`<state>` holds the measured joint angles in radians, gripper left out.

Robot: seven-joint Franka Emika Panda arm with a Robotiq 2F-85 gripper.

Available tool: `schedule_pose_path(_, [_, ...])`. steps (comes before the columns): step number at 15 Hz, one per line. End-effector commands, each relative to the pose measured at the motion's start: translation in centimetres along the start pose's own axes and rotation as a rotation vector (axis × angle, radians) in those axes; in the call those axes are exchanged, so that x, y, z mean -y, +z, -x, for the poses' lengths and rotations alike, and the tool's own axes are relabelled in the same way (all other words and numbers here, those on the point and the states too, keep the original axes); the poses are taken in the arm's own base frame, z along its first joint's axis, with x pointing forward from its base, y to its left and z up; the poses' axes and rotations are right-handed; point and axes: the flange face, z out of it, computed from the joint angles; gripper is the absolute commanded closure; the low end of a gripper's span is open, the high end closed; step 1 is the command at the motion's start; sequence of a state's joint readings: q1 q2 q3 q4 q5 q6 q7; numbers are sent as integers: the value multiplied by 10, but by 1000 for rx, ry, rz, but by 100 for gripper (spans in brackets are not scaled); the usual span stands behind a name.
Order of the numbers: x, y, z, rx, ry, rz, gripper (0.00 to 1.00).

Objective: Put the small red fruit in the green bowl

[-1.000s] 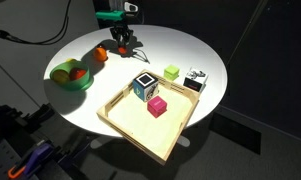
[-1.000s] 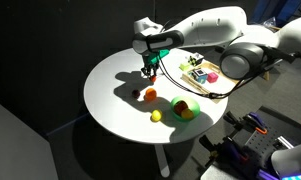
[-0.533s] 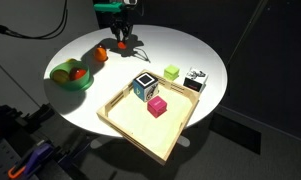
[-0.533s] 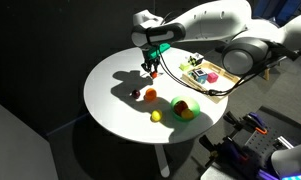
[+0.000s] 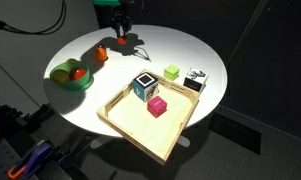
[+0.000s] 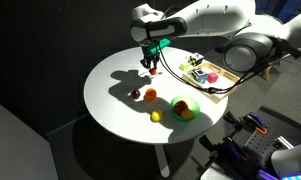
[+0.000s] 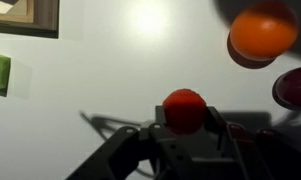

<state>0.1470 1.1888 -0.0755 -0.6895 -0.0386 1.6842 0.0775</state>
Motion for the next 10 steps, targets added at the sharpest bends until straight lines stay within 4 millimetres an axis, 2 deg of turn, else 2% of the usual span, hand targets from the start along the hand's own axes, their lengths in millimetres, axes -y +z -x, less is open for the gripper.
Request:
schedule_pose_path(1, [1,-25,11,10,18,10,81])
schedule_pose_path(7, [1,-61,23,-10,31,6,81])
schedule_pose_path(10, [1,-77,36,-9,25,10,81])
